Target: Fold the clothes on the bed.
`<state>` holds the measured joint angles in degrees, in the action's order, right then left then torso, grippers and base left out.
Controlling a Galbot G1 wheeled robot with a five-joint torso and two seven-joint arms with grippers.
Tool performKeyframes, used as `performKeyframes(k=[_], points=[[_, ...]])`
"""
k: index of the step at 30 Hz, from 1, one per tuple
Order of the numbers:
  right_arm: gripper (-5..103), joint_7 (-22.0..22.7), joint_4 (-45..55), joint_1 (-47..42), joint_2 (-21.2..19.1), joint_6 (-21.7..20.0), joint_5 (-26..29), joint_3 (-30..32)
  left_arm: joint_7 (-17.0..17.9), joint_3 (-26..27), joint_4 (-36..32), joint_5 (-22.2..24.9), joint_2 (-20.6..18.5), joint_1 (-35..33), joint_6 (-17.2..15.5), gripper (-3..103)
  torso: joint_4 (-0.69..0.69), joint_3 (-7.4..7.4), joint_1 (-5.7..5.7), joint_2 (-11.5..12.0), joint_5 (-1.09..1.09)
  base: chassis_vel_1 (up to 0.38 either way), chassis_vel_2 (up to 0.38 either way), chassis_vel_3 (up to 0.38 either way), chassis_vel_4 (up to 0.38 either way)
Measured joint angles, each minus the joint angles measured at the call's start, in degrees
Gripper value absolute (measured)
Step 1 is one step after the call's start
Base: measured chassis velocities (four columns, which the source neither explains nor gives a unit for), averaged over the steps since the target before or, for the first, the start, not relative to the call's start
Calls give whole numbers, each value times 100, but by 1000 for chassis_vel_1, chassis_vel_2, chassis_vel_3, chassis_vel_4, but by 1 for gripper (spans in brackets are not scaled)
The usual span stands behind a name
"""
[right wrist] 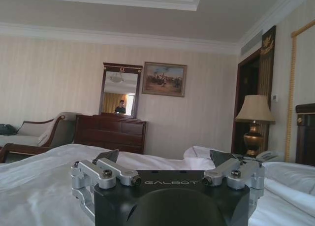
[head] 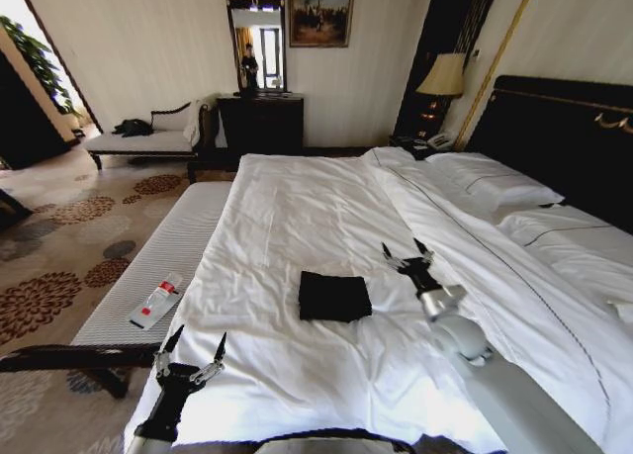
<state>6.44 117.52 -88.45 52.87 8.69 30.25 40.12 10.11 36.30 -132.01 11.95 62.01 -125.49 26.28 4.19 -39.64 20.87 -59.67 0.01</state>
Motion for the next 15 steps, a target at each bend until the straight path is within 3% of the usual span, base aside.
performKeyframes(k=[3, 4, 8, 15], points=[[100, -241, 421, -994, 426, 236, -198, 580, 0, 0, 0, 0, 0, 0, 0, 100, 1, 0, 0, 0, -2, 0, 0, 0, 0], [100, -241, 421, -994, 426, 236, -198, 580, 0, 0, 0, 0, 0, 0, 0, 100, 1, 0, 0, 0, -2, 0, 0, 0, 0], [100, -531, 646, -2020, 1147, 698, -496, 924, 1, 0, 0, 0, 0, 0, 0, 100, 1, 1, -1, -1, -1, 0, 0, 0, 0], [100, -648, 601, -2506, 1521, 1181, -727, 1007, 0, 0, 0, 0, 0, 0, 0, 100, 1, 0, 0, -1, -2, 0, 0, 0, 0]])
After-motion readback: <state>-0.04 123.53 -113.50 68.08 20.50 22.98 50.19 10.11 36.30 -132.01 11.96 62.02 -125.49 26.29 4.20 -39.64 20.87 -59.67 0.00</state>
